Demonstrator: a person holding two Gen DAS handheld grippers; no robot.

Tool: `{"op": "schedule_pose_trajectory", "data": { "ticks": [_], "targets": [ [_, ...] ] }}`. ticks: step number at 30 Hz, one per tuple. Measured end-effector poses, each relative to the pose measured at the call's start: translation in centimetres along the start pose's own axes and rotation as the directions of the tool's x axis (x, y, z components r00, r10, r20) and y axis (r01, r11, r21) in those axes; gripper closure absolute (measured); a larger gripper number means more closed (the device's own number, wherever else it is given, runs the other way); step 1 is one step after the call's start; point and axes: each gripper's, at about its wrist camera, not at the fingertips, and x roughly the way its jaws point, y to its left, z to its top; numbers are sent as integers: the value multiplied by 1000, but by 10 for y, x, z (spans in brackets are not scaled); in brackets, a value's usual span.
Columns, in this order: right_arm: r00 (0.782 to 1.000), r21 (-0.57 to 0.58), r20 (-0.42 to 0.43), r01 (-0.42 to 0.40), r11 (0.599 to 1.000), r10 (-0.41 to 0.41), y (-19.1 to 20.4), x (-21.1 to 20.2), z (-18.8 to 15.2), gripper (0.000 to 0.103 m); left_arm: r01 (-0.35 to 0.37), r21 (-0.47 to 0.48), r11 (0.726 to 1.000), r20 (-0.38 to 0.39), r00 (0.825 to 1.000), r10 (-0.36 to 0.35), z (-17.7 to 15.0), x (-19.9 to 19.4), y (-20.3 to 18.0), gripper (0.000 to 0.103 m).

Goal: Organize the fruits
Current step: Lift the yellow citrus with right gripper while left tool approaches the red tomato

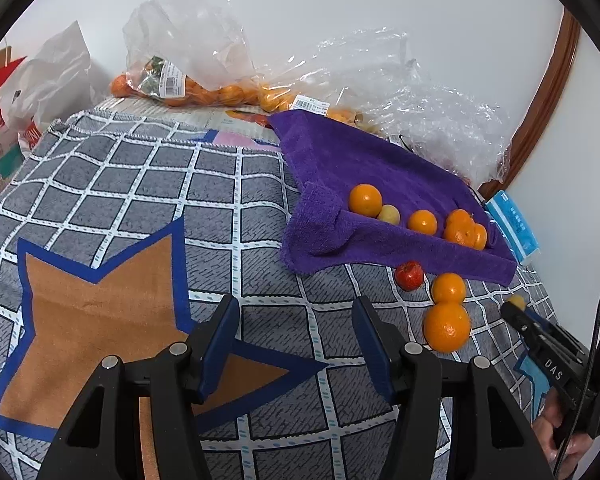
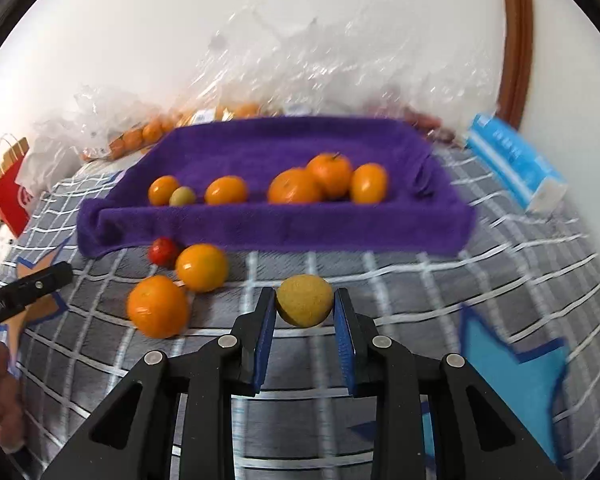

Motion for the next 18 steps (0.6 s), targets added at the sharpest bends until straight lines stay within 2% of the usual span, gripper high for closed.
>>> {"op": "schedule_pose_trajectory", "data": {
  "ticks": [5,8,12,14,18],
  "targets": [
    [996,-48,43,74,996,-71,-12,-5,3,74,4,-31,1000,-14,1000,-5,0,4,5,49],
    [997,-71,59,45,996,-40,-16,-6,2,74,-14,-26,1000,-17,1000,13,-1,4,3,50],
    [999,-42,44,-22,999,24,-22,-4,2,74,-92,-2,996,-23,996,91,-3,5,-5,54],
    [998,-19,48,-51,999,52,-27,-5,2,74,-130,34,991,-20,991,131,-7,3,-15,62],
    [994,37,52,-103,994,101,-37,-5,1,74,-132,107,986,-26,990,135,-6,10,-35,64]
  ]
}}
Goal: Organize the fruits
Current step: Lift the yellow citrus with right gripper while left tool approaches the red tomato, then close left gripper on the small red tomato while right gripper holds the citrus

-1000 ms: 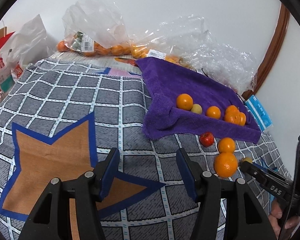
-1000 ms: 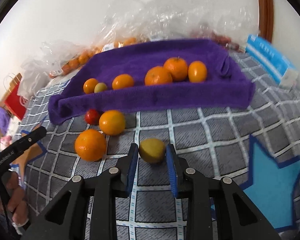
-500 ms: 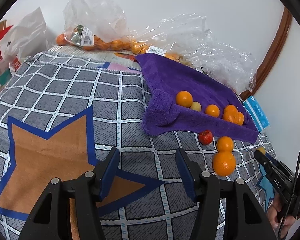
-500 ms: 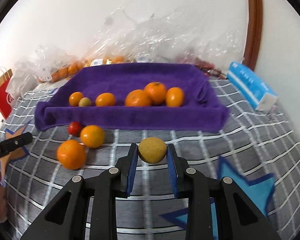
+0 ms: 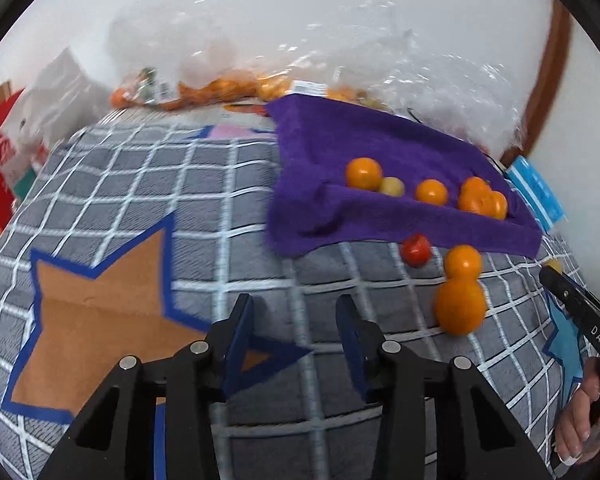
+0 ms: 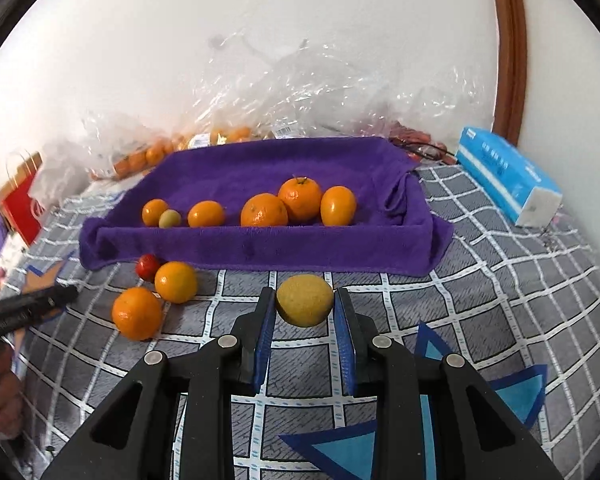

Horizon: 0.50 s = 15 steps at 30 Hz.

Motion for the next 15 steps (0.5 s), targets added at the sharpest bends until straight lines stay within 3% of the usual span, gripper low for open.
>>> {"op": "schedule_pose_trajectory", "data": {
  "ticks": [6,15],
  "targets": [
    [1000,37,-16,1,999,0,-5,3,0,74,118,67,991,-42,992,-115,21,11,-33,64],
    [1000,50,-26,0,999,2,-9,5,-1,74,136,143,980,-59,990,-129,33,29,-65,64]
  ]
}}
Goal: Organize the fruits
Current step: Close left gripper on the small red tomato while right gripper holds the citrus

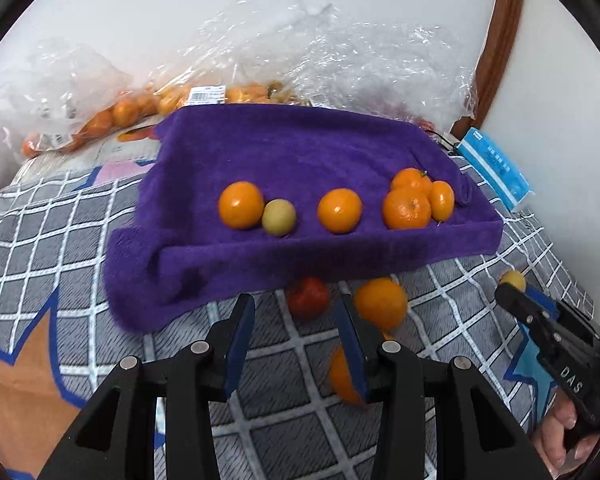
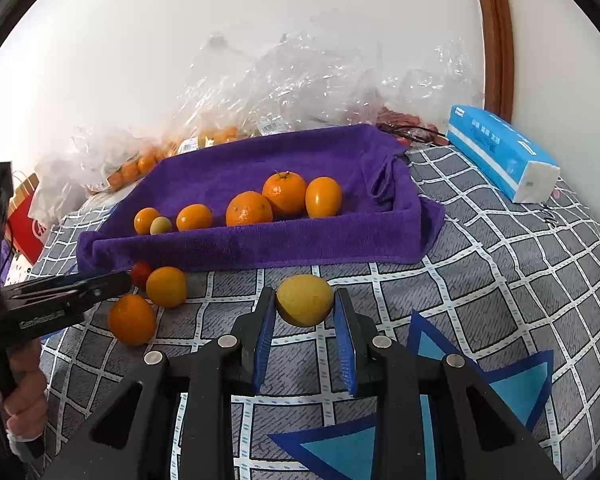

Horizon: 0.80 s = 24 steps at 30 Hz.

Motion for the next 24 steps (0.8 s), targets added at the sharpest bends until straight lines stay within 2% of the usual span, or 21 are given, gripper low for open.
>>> {"op": "schedule_pose_trajectory", "data": {
  "ticks": [4,12,18,24],
  "targets": [
    [1000,-4,-14,-5,1000,5,0,2,1,74,-10,53,999,-24,1000,11,5,8,-6,72],
    [1000,-4,-25,-9,1000,9,1,5,1,74,8,98,995,-69,998,-1,10,20,-10,77],
    [999,3,-30,-11,1000,11,0,7,1,74,8,102,995,-39,999,-4,8,20,-11,77],
    [1000,1,-26,-11,1000,11,0,6,1,74,78,30,997,20,997,-78,4,12,2,77]
  ]
}}
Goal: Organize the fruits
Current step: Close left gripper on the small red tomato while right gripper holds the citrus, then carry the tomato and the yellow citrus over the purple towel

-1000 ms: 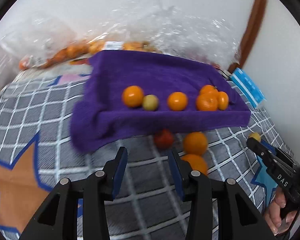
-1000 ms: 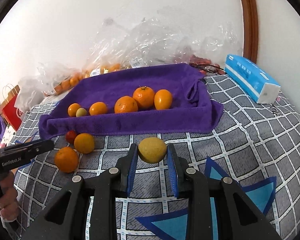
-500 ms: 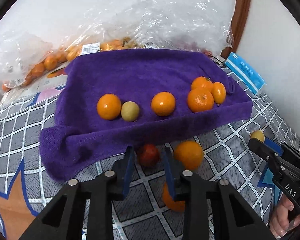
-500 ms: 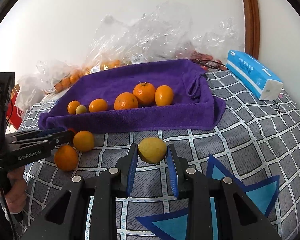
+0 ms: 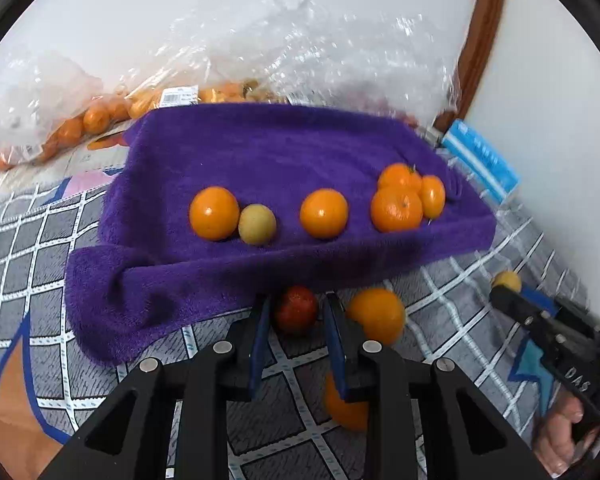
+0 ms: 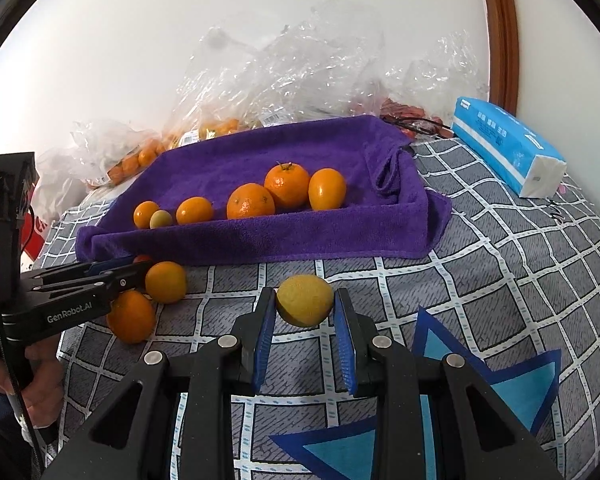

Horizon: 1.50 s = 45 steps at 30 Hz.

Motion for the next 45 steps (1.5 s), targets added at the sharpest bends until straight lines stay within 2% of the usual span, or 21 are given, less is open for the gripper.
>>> {"op": "schedule_pose_trajectory", "data": {
  "ticks": [3,8,13,17,19,27,32,45],
  "targets": [
    [1000,-1,3,-6,1000,6,0,-1,0,74,42,-52,998,47,998,-40,-1,-8,9,77],
    [1000,-4,10,-11,1000,11,1,-2,0,74,90,-123,988,72,994,-81,0,-11,21,77],
    [1000,6,13,-15,1000,15,-1,-3,0,74,112,-114,987,91,991,-102,-1,-18,17,77],
    [1000,15,27,-13,1000,12,-2,-6,0,74,94,-71,993,101,991,-87,-3,-22,8,77],
    [999,22,32,-10,1000,9,-3,-7,0,74,112,-66,991,101,989,-105,-3,-25,6,77],
    [999,31,43,-2,1000,0,-4,-9,0,74,151,-82,985,137,981,-139,-2,-36,7,77],
    [999,28,45,4,1000,-5,-4,-10,0,74,130,-80,988,166,979,-115,-1,-42,7,77],
    [998,39,52,25,999,-27,-6,-11,0,74,142,-93,985,184,975,-123,1,-48,11,77]
  ]
}}
